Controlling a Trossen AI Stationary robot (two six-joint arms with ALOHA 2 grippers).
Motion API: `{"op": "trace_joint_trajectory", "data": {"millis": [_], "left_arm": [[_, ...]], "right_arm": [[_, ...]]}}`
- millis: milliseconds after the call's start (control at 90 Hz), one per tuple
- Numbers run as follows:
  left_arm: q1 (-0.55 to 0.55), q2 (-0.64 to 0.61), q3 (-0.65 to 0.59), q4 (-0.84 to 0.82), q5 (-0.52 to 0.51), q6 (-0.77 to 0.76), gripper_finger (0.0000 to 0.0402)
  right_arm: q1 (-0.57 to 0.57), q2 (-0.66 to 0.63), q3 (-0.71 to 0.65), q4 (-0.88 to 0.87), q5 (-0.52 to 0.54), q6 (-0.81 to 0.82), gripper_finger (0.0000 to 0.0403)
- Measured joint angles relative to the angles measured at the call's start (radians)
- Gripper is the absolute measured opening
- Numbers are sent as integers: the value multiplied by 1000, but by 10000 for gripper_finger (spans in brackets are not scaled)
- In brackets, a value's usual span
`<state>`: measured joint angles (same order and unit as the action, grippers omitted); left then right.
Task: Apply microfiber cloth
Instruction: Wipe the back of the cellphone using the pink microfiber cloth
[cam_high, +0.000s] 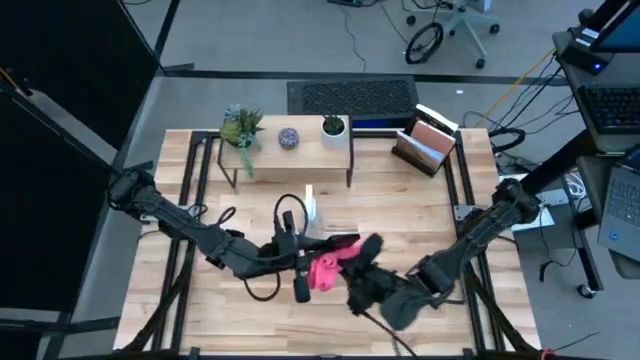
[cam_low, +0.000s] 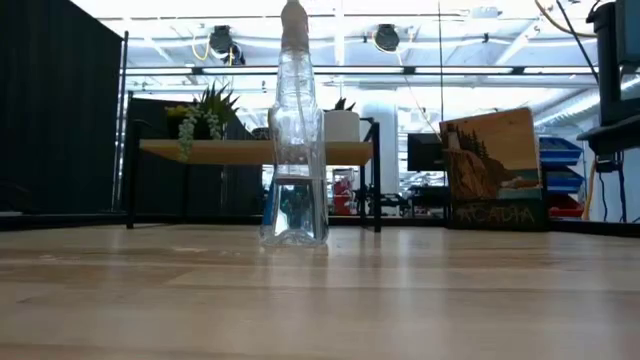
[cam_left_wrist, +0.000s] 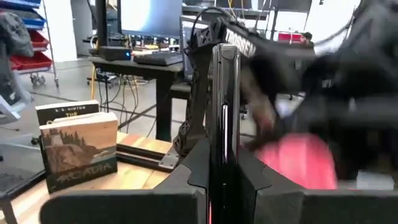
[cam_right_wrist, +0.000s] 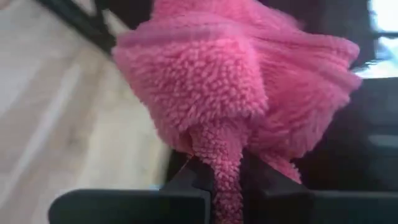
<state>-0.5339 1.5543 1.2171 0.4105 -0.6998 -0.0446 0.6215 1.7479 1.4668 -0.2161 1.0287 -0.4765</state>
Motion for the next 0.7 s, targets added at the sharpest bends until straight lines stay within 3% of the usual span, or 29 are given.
{"op": "trace_joint_trajectory", "data": {"millis": [233, 389, 578, 700], "left_arm": [[-2, -4, 1, 32, -28, 9, 11], [-10, -2, 2, -1, -28, -2, 11], [-14, 0, 2, 14, 55, -29, 11], [-16, -2, 2, 118, 146, -78, 11]], "right_arm": [[-44, 109, -3, -7, -122, 20, 9], [-8, 120, -4, -3, -244, 17, 9], [128, 20, 21, -67, -296, 88, 9], [221, -93, 28, -134, -304, 177, 9]]}}
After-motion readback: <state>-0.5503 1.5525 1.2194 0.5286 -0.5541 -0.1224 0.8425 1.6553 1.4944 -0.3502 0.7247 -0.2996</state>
